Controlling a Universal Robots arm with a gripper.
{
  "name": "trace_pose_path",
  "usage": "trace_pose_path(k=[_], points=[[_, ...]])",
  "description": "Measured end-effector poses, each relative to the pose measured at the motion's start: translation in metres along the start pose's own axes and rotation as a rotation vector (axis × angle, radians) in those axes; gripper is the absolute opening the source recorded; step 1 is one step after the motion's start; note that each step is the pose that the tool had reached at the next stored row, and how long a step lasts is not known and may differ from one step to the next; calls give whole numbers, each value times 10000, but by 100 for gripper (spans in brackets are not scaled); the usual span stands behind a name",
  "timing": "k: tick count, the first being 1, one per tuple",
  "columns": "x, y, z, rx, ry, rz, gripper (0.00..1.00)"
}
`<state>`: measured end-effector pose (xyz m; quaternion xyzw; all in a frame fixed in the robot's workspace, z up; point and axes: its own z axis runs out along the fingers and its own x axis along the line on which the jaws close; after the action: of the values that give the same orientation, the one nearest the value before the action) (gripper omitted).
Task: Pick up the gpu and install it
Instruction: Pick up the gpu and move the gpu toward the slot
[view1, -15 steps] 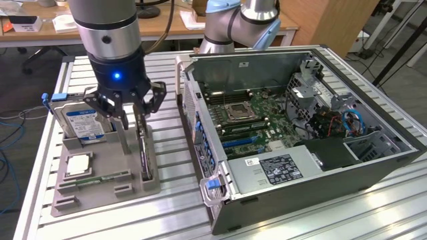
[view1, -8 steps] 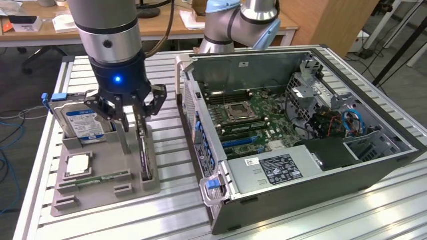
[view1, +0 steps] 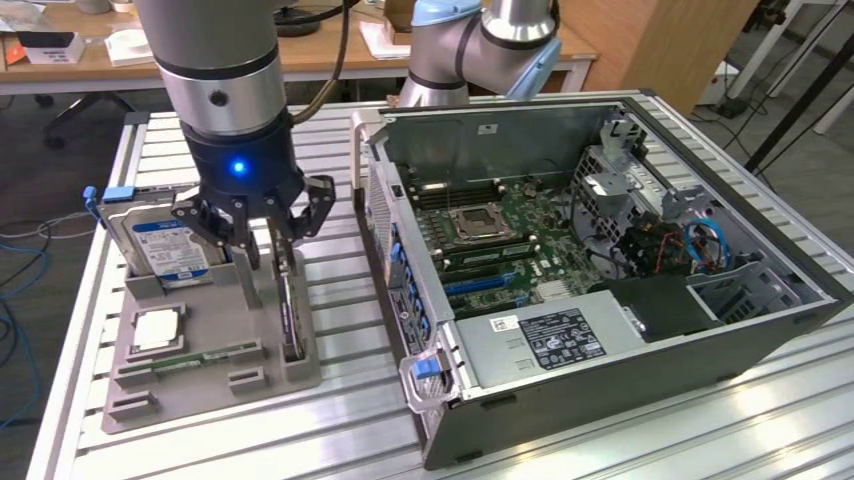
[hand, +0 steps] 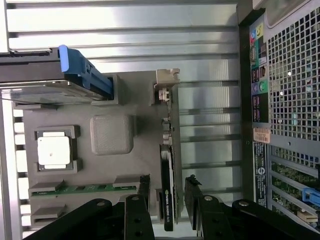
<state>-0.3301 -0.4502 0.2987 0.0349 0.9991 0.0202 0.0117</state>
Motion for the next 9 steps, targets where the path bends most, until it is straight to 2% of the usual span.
trace_pose_path(k=[9], points=[[-2, -12, 24, 0, -1, 0, 42]])
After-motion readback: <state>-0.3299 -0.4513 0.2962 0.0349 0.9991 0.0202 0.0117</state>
